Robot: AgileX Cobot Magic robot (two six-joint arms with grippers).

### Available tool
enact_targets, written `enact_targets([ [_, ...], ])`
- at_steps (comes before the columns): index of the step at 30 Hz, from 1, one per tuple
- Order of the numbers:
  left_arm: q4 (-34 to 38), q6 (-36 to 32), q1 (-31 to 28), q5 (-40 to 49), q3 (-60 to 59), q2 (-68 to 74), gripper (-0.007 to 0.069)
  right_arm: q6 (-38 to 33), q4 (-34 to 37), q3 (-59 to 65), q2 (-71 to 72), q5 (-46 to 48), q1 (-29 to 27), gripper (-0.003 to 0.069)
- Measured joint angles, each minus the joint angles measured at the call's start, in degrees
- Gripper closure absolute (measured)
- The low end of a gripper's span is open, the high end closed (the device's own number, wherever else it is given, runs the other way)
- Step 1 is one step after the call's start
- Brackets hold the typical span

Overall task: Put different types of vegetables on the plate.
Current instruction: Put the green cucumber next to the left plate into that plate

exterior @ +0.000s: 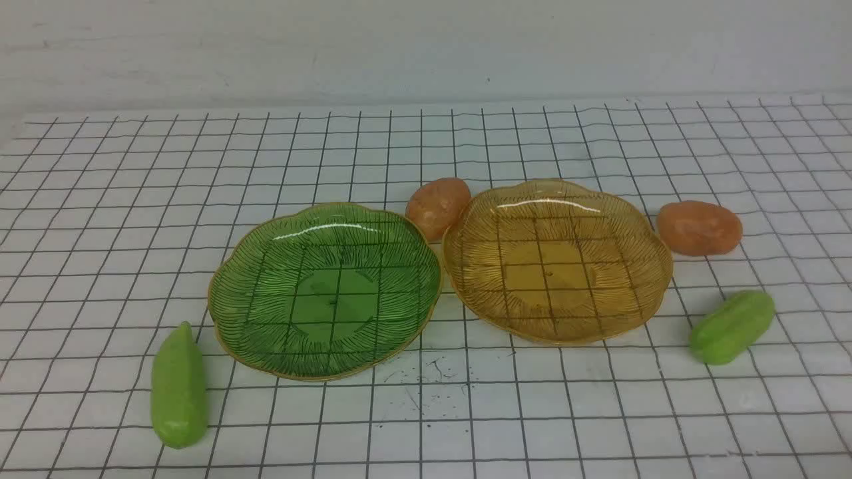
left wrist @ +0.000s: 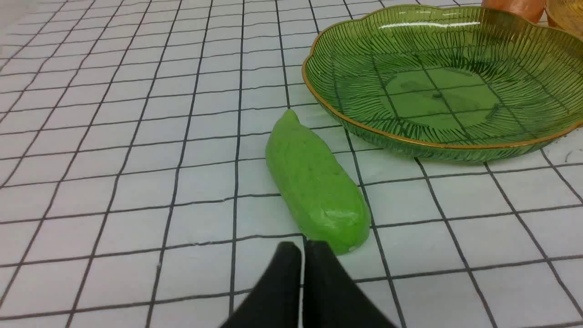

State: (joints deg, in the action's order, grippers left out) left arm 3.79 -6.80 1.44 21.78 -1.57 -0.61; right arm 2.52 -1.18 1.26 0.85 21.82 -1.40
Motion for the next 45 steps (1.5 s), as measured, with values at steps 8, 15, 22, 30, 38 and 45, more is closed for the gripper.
enact_targets([
  [8, 0.0, 0.0, 0.0, 0.0, 0.0, 0.0, 0.0632, 0.0, 0.0, 0.0, 0.0, 0.0, 0.0, 0.0674],
  [15, 0.0, 0.0, 0.0, 0.0, 0.0, 0.0, 0.0632, 0.0, 0.0, 0.0, 0.0, 0.0, 0.0, 0.0674],
  [22, 0.75, 0.05, 0.0, -0.18, 0.0, 0.0, 0.0632, 0.0, 0.0, 0.0, 0.0, 0.0, 0.0, 0.0674],
  [30, 21.68, 0.27, 0.0, -8.83, -0.06, 0.0, 0.0632, 0.0, 0.0, 0.0, 0.0, 0.0, 0.0, 0.0674],
  [38, 49.56, 0.54, 0.0, -13.58, -0.06, 0.0, 0.0632, 0.0, -0.05, 0.0, 0.0, 0.0, 0.0, 0.0674],
  [45, 64.75, -0.12, 0.0, -23.66, -0.06, 0.0, 0.0632, 0.06, -0.02, 0.0, 0.0, -0.54, 0.0, 0.0674],
])
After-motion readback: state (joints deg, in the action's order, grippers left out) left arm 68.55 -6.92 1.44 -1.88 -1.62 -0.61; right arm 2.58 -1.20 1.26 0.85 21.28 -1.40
